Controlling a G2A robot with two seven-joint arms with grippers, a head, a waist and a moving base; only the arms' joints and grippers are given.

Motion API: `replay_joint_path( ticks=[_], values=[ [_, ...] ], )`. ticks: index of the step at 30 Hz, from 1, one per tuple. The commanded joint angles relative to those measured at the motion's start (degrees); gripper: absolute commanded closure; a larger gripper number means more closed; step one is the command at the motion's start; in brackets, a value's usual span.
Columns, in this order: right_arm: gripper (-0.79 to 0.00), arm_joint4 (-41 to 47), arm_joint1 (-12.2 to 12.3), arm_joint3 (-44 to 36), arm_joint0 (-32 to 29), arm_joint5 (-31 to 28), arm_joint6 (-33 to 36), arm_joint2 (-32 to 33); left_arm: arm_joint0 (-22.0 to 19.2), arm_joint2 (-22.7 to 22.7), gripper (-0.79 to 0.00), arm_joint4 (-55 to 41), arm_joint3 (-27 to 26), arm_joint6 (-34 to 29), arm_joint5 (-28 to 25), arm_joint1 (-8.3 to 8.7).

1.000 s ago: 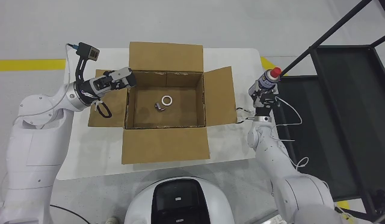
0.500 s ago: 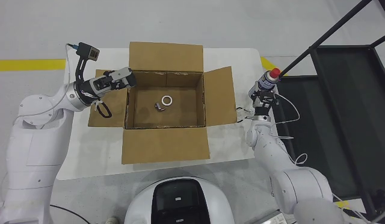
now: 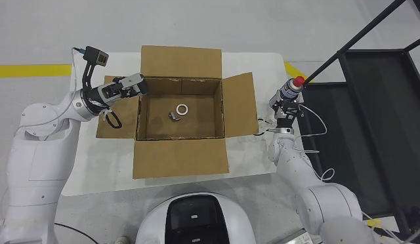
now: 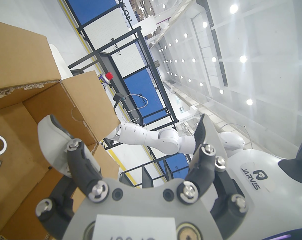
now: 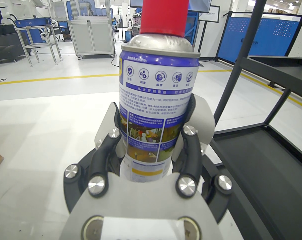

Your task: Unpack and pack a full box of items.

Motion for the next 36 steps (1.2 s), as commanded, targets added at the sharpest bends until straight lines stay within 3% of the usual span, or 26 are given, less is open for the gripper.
replay_joint_path(
  ticks=[1, 9, 15, 19, 26, 36],
  values=[
    [0.0, -0.2, 0.0, -0.7, -0.3, 0.2, 0.4, -0.1, 0.0, 0.0, -0.785, 0.0, 0.0, 0.0, 0.0, 0.0],
    [0.0, -0.8, 1.4, -18.6, -8.7, -1.4, 2.9, 0.9, 0.0, 0.0, -0.785, 0.0, 0.0, 0.0, 0.0, 0.0],
    [0.0, -2.3, 3.4, -36.7, -18.6, -4.4, 11.4, 4.3, 0.0, 0.0, -0.785, 0.0, 0.0, 0.0, 0.0, 0.0],
    [0.0, -5.6, 4.9, -42.8, -22.7, -10.1, 17.9, 6.4, 0.0, 0.0, -0.785, 0.0, 0.0, 0.0, 0.0, 0.0],
    [0.0, -11.8, 6.4, -39.0, -21.7, -14.7, 16.9, 7.1, 0.0, 0.0, -0.785, 0.0, 0.0, 0.0, 0.0, 0.0],
    [0.0, -13.4, 5.9, -18.5, -11.9, -13.4, 9.0, 3.5, 0.0, 0.0, -0.785, 0.0, 0.0, 0.0, 0.0, 0.0]
  ],
)
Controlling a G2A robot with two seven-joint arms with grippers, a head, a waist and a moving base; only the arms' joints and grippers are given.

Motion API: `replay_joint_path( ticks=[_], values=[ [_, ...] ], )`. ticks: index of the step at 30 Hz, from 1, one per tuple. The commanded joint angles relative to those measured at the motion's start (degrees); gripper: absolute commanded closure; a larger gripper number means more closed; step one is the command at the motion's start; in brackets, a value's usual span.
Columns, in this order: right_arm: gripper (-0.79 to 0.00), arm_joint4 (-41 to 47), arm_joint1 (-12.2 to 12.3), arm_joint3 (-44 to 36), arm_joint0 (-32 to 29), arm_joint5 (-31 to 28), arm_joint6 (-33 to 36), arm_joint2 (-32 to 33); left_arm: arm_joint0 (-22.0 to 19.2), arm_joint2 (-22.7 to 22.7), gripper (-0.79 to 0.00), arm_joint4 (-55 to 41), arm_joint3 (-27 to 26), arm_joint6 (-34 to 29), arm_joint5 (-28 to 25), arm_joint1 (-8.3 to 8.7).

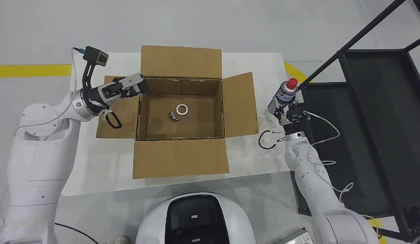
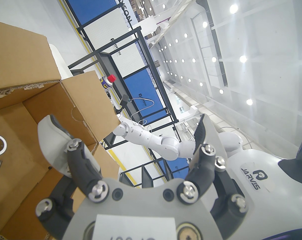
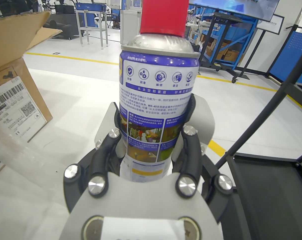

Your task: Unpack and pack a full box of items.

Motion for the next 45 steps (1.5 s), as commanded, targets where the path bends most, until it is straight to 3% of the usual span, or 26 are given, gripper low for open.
replay_joint_path(
  ticks=[1, 7, 17, 19, 25, 45],
  values=[
    [0.0, 0.2, -0.2, 3.9, 1.9, 0.2, -0.7, -0.6, 0.0, 0.0, -0.785, 0.0, 0.0, 0.0, 0.0, 0.0],
    [0.0, 1.7, -0.5, 11.1, 5.6, -0.5, -3.2, -1.4, 0.0, 0.0, -0.785, 0.0, 0.0, 0.0, 0.0, 0.0],
    [0.0, 1.7, -0.5, 10.8, 5.5, -0.3, -3.0, -1.4, 0.0, 0.0, -0.785, 0.0, 0.0, 0.0, 0.0, 0.0],
    [0.0, 1.2, -0.4, 8.4, 4.5, 2.7, -2.3, -1.5, 0.0, 0.0, -0.785, 0.0, 0.0, 0.0, 0.0, 0.0],
    [0.0, 1.2, 0.0, 6.3, 3.6, 4.3, -0.3, -1.7, 0.0, 0.0, -0.785, 0.0, 0.0, 0.0, 0.0, 0.0],
    [0.0, 5.0, -0.5, 15.8, 8.0, 2.3, -0.9, -3.7, 0.0, 0.0, -0.785, 0.0, 0.0, 0.0, 0.0, 0.0]
  ],
)
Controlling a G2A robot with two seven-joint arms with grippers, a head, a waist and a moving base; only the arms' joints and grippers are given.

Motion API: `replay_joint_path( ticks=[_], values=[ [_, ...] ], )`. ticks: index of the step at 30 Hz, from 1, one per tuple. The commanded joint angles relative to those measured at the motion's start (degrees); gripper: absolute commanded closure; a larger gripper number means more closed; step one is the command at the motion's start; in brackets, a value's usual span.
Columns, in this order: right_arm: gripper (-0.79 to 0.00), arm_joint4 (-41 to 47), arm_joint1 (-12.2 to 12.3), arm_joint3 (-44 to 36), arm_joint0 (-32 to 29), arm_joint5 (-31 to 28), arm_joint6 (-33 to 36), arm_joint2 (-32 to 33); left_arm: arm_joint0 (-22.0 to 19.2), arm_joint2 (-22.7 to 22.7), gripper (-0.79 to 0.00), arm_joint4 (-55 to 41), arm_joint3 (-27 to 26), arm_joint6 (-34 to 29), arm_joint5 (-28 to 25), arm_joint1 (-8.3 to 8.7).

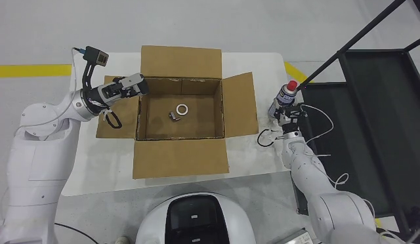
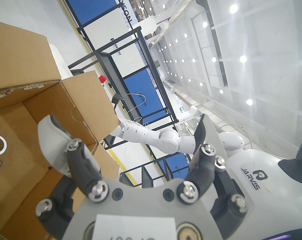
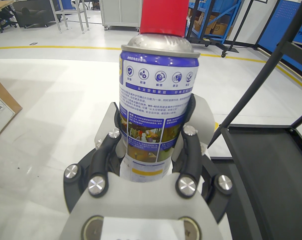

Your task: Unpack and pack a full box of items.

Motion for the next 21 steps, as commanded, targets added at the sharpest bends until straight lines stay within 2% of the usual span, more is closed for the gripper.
replay_joint_path(
  ticks=[1, 6, 19, 20, 21],
  values=[
    [0.0, 0.1, 0.1, 0.1, -0.1, -0.2, -0.7, -0.1, 0.0, 0.0, -0.785, 0.0, 0.0, 0.0, 0.0, 0.0],
    [0.0, -0.7, 0.4, -0.6, -0.9, -0.3, -2.9, -0.7, 0.0, 0.0, -0.785, 0.0, 0.0, 0.0, 0.0, 0.0],
    [0.0, 0.8, -0.3, 0.2, -1.5, 0.6, -2.5, -2.4, 0.0, 0.0, -0.785, 0.0, 0.0, 0.0, 0.0, 0.0],
    [-0.015, 1.0, -0.3, 0.3, -1.6, 0.7, -2.5, -2.5, 0.0, 0.0, -0.785, 0.0, 0.0, 0.0, 0.0, 0.0],
    [-0.243, 1.3, -0.3, 0.5, -1.6, 0.7, -2.4, -2.5, 0.0, 0.0, -0.785, 0.0, 0.0, 0.0, 0.0, 0.0]
  ],
)
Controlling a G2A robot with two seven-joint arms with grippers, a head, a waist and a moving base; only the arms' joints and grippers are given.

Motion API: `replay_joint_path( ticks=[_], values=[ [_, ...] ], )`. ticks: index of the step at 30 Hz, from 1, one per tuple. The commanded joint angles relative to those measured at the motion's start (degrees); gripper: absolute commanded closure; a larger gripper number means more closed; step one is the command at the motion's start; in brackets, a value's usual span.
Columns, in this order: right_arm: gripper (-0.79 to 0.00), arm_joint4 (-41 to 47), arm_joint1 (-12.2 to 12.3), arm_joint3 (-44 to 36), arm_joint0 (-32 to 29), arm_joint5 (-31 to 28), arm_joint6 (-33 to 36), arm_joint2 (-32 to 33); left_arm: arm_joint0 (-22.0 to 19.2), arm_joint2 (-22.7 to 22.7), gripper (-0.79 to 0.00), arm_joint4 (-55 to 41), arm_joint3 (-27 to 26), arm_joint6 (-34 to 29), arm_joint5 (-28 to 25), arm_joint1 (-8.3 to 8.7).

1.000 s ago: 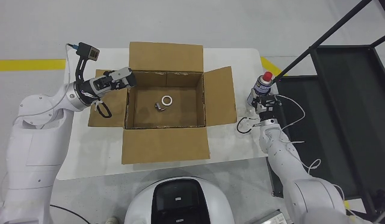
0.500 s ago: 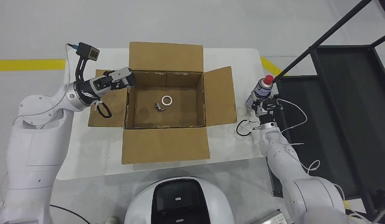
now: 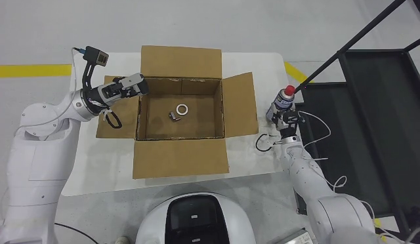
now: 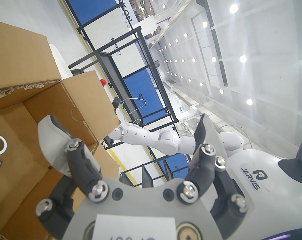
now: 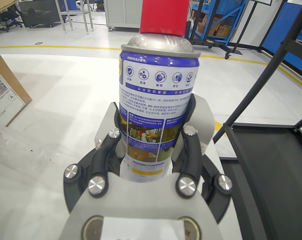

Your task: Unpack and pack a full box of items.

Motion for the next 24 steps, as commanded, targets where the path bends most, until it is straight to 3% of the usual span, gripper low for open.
replay_joint_path(
  ticks=[1, 2, 3, 15, 24],
  values=[
    [-0.422, 0.3, 0.0, 0.2, 0.0, 0.0, 0.2, -0.1, 0.0, 0.0, -0.785, 0.0, 0.0, 0.0, 0.0, 0.0],
    [-0.653, 0.5, 0.0, 0.3, -0.1, 0.0, 0.2, -0.1, 0.0, 0.0, -0.785, 0.0, 0.0, 0.0, 0.0, 0.0],
    [-0.77, 0.8, 0.0, 0.4, -0.1, -0.1, 0.1, -0.1, 0.0, 0.0, -0.785, 0.0, 0.0, 0.0, 0.0, 0.0],
    [-0.785, 2.1, 0.1, -1.3, -2.1, -0.7, -3.9, -0.7, 0.0, 0.0, -0.785, 0.0, 0.0, 0.0, 0.0, 0.0],
    [-0.785, 1.8, 1.0, -7.8, -5.8, -1.7, -8.9, -0.6, 0.0, 0.0, -0.785, 0.0, 0.0, 0.0, 0.0, 0.0]
  ],
)
